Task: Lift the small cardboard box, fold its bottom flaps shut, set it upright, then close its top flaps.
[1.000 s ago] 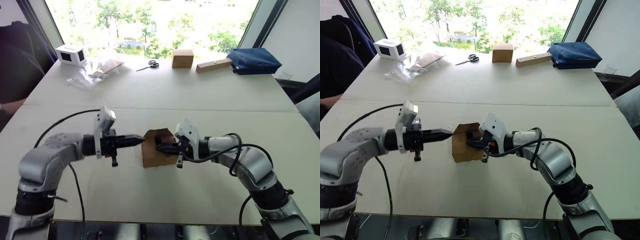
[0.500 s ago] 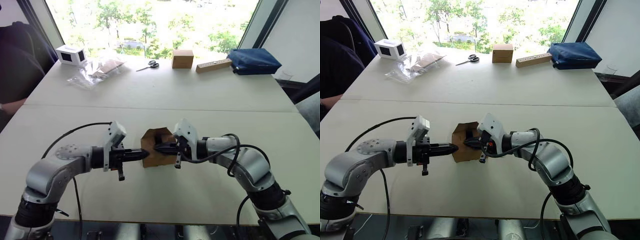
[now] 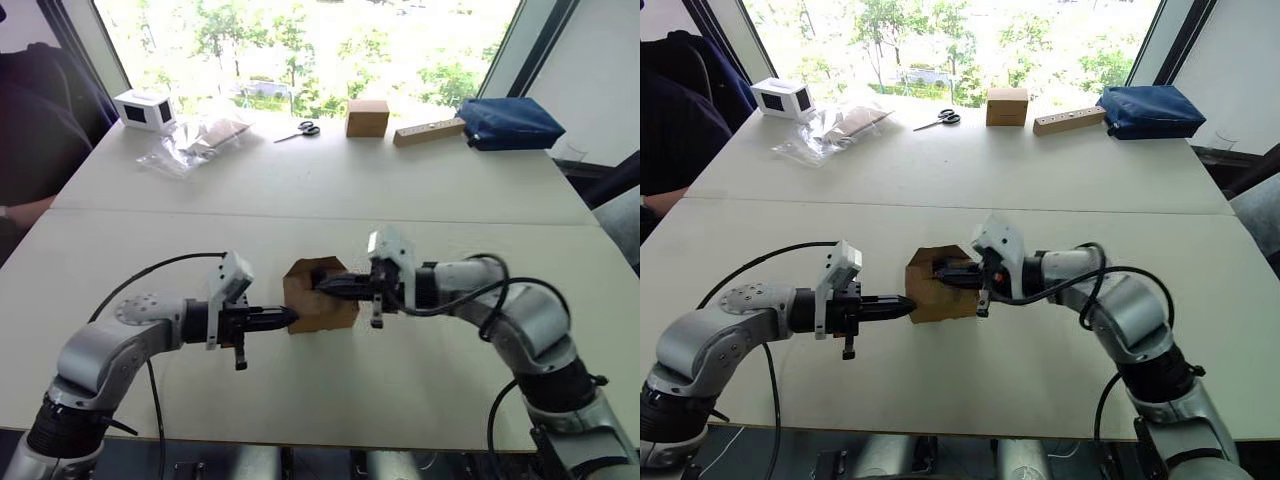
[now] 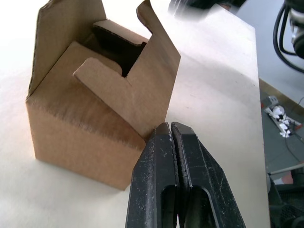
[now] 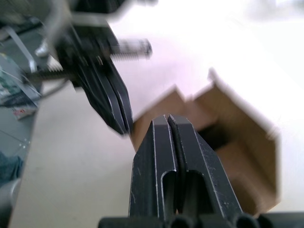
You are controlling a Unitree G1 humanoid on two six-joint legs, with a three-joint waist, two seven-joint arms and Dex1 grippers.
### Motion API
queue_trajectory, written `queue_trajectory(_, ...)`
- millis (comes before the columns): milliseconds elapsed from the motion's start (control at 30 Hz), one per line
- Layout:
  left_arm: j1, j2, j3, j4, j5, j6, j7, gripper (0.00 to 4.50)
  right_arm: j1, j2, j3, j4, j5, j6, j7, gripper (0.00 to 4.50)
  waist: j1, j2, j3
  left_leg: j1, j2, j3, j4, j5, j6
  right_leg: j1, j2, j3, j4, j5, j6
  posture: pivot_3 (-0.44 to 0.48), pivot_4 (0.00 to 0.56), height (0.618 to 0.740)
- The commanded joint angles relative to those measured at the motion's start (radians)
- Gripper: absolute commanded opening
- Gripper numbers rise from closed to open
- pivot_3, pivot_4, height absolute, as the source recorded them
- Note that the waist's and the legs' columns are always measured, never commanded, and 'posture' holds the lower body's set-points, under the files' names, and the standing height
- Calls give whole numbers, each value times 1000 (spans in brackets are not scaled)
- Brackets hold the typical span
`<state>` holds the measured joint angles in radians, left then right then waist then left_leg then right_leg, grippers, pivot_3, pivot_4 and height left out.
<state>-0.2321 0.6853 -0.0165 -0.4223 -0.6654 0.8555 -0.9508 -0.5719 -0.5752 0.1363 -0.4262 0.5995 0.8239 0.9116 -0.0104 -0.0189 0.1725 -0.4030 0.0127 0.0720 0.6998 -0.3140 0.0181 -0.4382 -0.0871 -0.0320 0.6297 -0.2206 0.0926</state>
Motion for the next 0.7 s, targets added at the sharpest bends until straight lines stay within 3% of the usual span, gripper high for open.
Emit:
queue_trajectory(33, -4, -7, -14, 15, 16, -11, 26, 40, -62, 10, -24, 44, 12, -35, 19, 0, 0, 0, 0, 1, 0, 0, 0, 0, 0, 0, 0, 0, 0, 0, 0, 0, 150, 740)
queue_trajectory(433, -28, -77, 55, 49, -55, 31, 120, 40, -140, 49, 47, 243, -137, -192, 25, 0, 1, 0, 0, 5, 0, 1, -1, 0, 0, 5, -1, 0, -1, 0, 0, 0, 150, 740)
queue_trajectory(700, -21, -54, 19, 59, -24, 15, 115, 40, -197, 89, 131, 384, -289, -280, -10, 0, -3, 0, 0, 6, 0, 1, -1, 0, 0, 5, -1, 0, 0, 0, 0, 0, 150, 740)
